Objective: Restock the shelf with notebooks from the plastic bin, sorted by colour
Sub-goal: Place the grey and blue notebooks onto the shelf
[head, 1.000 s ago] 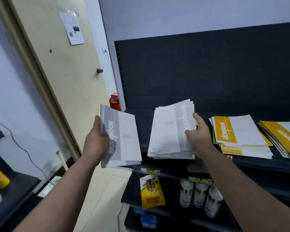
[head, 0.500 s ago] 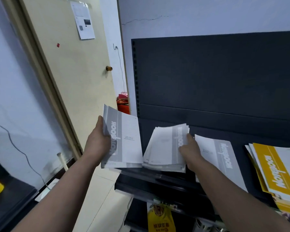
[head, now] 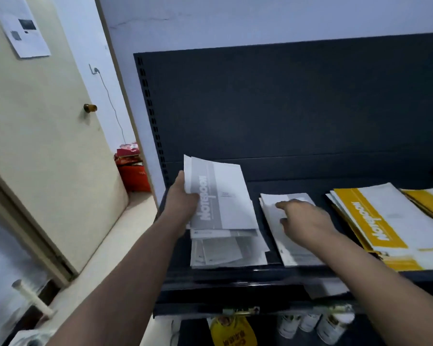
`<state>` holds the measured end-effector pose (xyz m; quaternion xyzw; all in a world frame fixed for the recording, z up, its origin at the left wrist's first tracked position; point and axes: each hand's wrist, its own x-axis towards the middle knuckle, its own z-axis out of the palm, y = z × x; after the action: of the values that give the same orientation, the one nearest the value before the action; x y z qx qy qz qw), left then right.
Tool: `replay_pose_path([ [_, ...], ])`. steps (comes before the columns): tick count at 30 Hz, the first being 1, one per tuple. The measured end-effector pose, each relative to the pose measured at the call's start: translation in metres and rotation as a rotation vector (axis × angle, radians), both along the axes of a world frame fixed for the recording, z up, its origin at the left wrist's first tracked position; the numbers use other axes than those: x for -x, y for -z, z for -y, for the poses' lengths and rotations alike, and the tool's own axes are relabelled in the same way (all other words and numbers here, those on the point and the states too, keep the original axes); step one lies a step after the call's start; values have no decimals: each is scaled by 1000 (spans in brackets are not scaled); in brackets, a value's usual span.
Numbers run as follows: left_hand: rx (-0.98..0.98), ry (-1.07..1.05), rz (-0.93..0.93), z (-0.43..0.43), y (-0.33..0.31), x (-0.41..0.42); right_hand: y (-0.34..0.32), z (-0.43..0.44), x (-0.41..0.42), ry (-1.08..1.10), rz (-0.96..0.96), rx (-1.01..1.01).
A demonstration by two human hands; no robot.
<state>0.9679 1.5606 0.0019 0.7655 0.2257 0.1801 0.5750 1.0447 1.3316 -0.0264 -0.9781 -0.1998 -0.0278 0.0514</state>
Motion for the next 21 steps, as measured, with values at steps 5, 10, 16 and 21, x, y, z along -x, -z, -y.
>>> replay_pose_path([
  [5, 91, 151, -50, 66, 12, -41, 1, 73, -7, 127, 79, 221],
  [10, 56, 186, -114, 121, 30, -75, -1, 116, -11, 102, 99, 161],
  [16, -588, 213, -467, 159, 45, -81, -7, 140, -14, 1, 132, 71],
  [21, -788, 117, -533, 172, 49, -74, 1, 152, -31, -87, 131, 34],
])
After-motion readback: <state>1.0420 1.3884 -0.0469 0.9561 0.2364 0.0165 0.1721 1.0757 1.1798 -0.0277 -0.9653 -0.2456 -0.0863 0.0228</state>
